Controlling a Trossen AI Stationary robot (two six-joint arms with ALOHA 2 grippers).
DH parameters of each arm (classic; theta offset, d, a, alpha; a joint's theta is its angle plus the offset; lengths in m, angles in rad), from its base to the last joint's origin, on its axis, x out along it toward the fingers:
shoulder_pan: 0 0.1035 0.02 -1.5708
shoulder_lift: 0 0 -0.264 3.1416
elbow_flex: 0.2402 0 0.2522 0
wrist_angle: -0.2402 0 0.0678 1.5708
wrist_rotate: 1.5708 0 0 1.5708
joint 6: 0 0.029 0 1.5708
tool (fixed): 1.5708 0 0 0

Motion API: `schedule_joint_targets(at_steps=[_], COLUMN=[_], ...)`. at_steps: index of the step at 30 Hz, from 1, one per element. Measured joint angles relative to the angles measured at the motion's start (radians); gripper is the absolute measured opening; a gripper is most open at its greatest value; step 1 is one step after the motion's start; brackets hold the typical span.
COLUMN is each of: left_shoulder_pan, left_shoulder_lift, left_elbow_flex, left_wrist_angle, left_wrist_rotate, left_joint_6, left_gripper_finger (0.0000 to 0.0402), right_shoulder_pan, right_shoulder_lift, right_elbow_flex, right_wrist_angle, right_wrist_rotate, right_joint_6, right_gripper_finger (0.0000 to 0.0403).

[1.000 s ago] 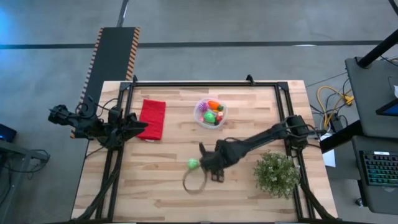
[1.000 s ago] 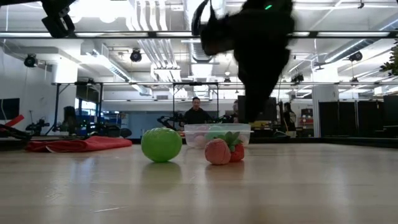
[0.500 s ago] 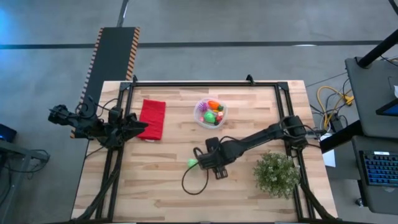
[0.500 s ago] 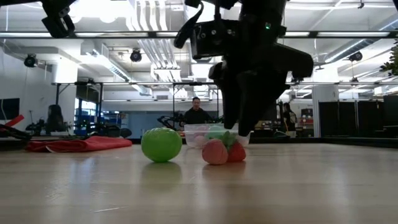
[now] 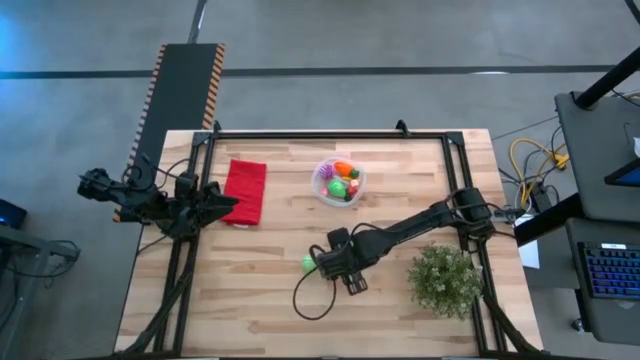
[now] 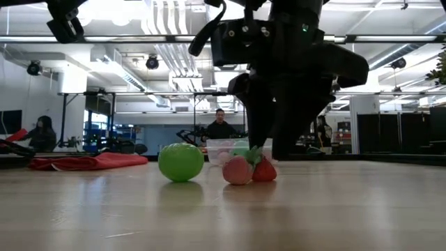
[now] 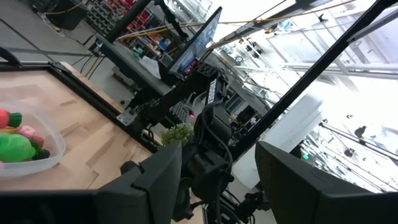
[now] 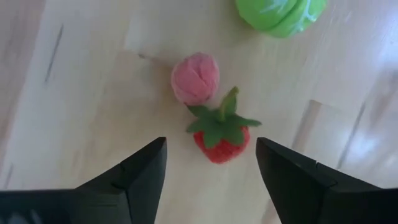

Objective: Pick and placing Produce into tupperware
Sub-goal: Put the red strawberry into the transparent bin

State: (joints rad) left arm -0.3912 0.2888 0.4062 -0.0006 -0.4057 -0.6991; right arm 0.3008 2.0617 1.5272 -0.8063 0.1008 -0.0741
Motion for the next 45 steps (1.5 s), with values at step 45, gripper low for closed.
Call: schedule_joint_targets(at_steps=[45], left_shoulder_pan=[0.0], left_shoulder_lift=[0.031], left_elbow_flex=[0.0], left_wrist_angle=[0.018], left_wrist_rotate=[-0.023], left_joint_6=[-0.003], left_gripper_finger=[0.0192], right_shoulder_pan=[-0.592], right_shoulder_lift=[-0.066], right_elbow_flex=[0.099], right_wrist_angle=[-0.164], right_wrist_rotate=[-0.121], right_joint_6=[0.522], right_gripper_finger=[0.0136])
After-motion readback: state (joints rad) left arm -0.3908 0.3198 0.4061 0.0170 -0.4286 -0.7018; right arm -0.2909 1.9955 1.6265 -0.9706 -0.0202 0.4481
